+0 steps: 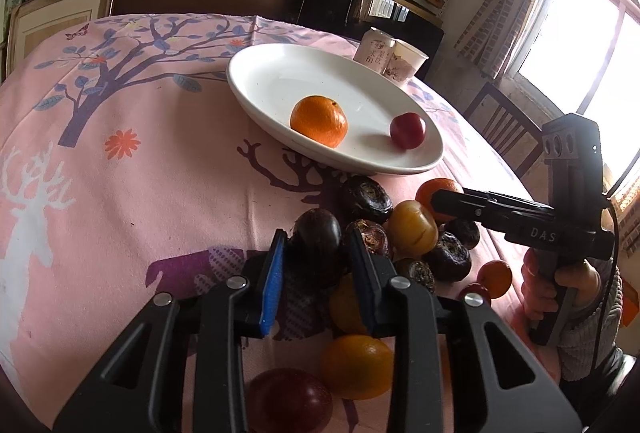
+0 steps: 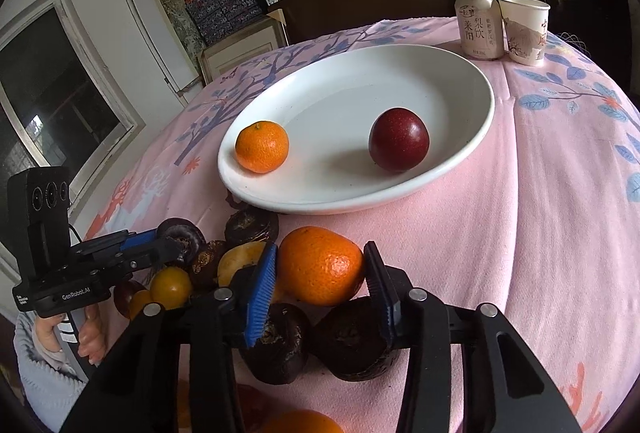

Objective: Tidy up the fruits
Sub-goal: 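Grasp a dark brown fruit with the left tool while the right tool grasps a mandarin, then carry both fruits over the white plate and release them onto it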

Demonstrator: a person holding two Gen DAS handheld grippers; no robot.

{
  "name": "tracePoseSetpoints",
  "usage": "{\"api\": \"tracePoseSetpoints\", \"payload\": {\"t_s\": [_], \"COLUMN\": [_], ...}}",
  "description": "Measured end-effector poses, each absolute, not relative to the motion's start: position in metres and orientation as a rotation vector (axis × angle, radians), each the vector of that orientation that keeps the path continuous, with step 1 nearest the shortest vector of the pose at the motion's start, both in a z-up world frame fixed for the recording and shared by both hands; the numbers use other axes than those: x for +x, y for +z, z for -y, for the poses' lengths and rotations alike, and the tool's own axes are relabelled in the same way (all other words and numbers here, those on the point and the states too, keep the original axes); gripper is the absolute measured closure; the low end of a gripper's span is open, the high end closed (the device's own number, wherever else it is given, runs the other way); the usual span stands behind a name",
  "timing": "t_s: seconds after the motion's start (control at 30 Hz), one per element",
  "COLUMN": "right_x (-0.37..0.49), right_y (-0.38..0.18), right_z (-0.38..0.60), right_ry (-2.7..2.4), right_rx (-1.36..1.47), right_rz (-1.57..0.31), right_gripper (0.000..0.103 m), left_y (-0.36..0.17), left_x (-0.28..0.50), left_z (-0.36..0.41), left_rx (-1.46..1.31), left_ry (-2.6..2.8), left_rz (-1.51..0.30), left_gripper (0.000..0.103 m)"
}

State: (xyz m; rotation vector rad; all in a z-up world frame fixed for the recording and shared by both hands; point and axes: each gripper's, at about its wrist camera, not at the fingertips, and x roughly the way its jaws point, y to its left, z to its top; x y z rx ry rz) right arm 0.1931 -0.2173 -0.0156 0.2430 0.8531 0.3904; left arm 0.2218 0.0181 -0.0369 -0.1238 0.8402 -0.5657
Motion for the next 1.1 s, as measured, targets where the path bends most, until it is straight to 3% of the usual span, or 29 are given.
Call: {"api": "tracePoseSetpoints", "payload": {"t_s": [0.43, 0.53, 0.67, 0.83, 1.1], "right_x": [0.187, 0.187, 0.187, 0.187, 0.183], "right_y": [-0.012, -0.012, -0.013, -0.013, -0.004], "right_z": [0.225, 0.225, 0.225, 0.226, 0.238], "right_ry": [0.384, 0.383, 0.382, 0.382, 0.382], "right_rx": [0.280, 0.282, 0.284, 0.294, 0.341], "right_rz": [-0.834, -0.834, -0.834, -0.834, -0.791], "right_gripper": [0.059, 0.059, 0.059, 0.059, 0.059], "left_y": [-0.045, -0.046, -0.049, -0.049, -0.034], "left_x": [0.230, 0.232, 0.238, 0.239, 0.228], "left_z": [-0.016, -0.013, -0.011, -0.021, -0.023], "left_rx": [-0.114, -0.120, -0.128, -0.192, -0.197], "left_ry": [-0.539, -0.547, -0.552, -0.578, -0.603], "left_rz": [-0.883, -0.890, -0.901, -0.904, -0.831], "left_gripper": [0.075, 0.066, 0.064, 0.078, 0.078]}}
